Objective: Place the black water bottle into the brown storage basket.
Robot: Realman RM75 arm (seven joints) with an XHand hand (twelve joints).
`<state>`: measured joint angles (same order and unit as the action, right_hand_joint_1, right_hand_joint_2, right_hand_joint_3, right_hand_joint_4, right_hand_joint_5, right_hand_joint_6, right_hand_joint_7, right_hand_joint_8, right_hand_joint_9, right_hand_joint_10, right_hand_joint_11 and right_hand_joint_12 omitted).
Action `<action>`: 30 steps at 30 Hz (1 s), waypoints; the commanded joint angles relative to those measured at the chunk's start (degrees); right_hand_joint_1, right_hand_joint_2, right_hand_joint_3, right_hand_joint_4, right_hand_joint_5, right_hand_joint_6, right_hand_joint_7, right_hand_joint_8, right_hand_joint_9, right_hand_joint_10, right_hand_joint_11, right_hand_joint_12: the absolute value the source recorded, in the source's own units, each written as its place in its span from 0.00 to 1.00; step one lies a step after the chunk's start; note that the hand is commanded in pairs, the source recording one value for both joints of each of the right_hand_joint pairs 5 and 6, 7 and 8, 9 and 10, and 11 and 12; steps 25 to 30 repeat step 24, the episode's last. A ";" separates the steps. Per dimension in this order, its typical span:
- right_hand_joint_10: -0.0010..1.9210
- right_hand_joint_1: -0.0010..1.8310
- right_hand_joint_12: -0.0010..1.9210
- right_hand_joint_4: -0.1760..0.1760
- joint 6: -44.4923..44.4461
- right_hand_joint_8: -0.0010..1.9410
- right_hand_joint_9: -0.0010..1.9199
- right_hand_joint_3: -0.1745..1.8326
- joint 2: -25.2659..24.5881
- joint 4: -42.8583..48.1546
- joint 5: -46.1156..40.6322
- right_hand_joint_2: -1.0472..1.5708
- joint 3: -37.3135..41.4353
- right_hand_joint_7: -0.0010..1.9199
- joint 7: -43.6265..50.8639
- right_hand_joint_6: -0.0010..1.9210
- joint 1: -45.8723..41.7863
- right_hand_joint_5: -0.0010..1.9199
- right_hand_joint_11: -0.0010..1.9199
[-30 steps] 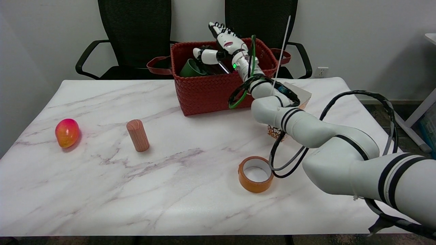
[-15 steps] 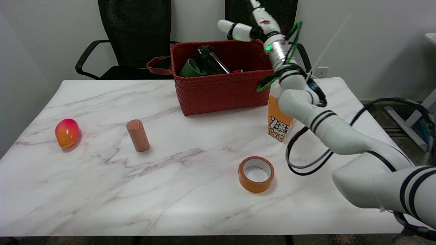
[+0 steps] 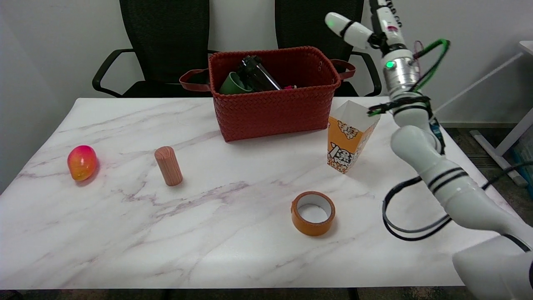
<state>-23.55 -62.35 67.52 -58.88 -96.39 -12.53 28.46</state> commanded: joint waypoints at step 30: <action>0.02 0.26 0.10 0.50 -6.38 0.01 0.02 0.13 5.18 18.10 -7.49 0.69 13.76 0.01 -1.52 0.00 -26.49 0.00 0.10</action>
